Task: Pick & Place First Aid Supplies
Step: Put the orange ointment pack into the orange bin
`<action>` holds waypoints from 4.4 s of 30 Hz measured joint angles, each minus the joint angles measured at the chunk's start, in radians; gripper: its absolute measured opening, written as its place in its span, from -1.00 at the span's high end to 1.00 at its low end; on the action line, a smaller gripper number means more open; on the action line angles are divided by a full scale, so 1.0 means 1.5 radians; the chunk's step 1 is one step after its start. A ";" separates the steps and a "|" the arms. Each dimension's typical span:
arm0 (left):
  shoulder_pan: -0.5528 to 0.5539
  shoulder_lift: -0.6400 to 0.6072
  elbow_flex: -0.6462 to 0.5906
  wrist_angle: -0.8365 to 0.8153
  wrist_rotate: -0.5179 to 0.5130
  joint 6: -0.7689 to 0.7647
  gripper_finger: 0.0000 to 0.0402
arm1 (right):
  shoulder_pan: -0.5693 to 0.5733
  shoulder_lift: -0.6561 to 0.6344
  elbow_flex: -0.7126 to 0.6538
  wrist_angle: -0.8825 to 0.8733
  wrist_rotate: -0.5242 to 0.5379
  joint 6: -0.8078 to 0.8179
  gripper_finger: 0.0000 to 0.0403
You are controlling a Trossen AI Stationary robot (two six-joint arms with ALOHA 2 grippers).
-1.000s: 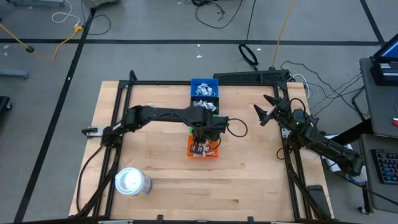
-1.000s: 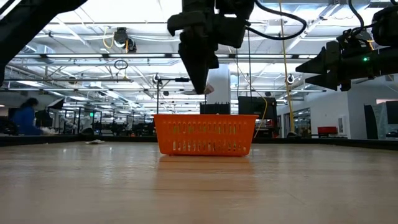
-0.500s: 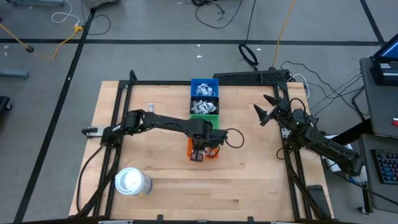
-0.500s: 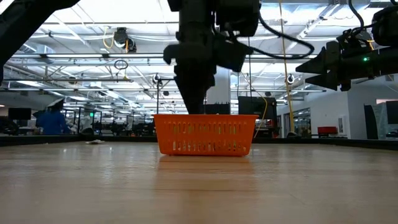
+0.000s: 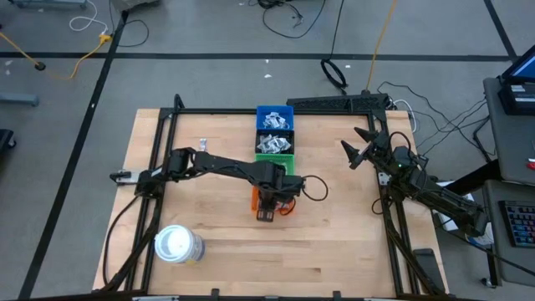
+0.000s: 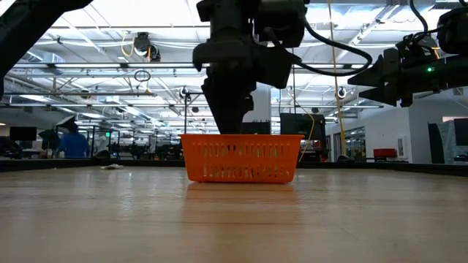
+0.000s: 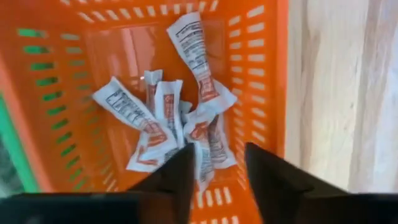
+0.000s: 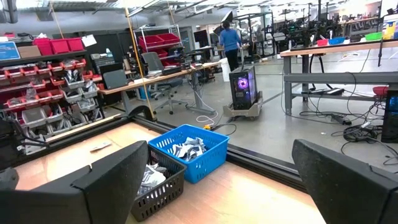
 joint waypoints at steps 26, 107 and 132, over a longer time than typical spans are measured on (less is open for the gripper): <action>0.182 -0.092 -0.070 -0.013 0.021 -0.612 -0.54 | 0.000 0.000 0.000 0.000 0.000 0.000 -0.95; 0.591 -0.336 -0.634 0.198 -0.032 -0.498 0.96 | 0.000 0.001 0.000 0.000 0.000 0.000 -0.95; 0.497 -0.389 -0.459 -0.015 -0.059 -0.409 0.99 | 0.000 0.001 0.000 0.000 0.000 0.000 -0.95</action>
